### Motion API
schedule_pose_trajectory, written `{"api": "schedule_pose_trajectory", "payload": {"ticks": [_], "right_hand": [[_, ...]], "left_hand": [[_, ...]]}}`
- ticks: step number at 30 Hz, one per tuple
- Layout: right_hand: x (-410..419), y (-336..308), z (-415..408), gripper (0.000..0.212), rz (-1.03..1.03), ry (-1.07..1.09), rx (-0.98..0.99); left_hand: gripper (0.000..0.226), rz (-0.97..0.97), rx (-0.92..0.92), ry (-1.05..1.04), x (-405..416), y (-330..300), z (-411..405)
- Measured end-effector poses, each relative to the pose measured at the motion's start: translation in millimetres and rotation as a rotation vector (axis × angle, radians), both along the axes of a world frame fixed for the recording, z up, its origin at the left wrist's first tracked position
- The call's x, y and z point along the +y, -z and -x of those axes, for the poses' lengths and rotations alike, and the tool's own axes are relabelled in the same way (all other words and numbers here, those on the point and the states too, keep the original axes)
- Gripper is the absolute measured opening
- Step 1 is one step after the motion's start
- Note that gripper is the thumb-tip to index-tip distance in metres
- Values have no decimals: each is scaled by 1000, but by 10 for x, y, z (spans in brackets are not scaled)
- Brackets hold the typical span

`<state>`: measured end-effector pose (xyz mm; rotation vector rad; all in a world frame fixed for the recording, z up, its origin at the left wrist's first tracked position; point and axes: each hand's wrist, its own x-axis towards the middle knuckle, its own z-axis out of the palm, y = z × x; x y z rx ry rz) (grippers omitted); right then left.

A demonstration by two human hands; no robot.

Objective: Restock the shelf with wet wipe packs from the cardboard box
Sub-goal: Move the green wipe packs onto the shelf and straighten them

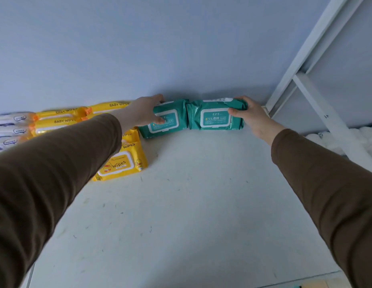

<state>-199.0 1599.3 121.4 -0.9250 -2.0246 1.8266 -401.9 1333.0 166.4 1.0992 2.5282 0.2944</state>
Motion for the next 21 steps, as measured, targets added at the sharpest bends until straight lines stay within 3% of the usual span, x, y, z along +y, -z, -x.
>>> {"api": "schedule_pose_trajectory", "payload": {"ticks": [4,8,11,21], "right_hand": [[-43,132,141,43,-110,107,46],[-137,223,158,71,-216,51,-28],[-130,284,206,76,-311,63,-69],[-172,387,347,65,-404,158,-29]], "left_hand": [[59,-48,311,94,-41,55,64],[85,83,411,159,-86,166,23],[86,93,455,193,-67,179,45],[80,61,495,203,-22,180,78]]}}
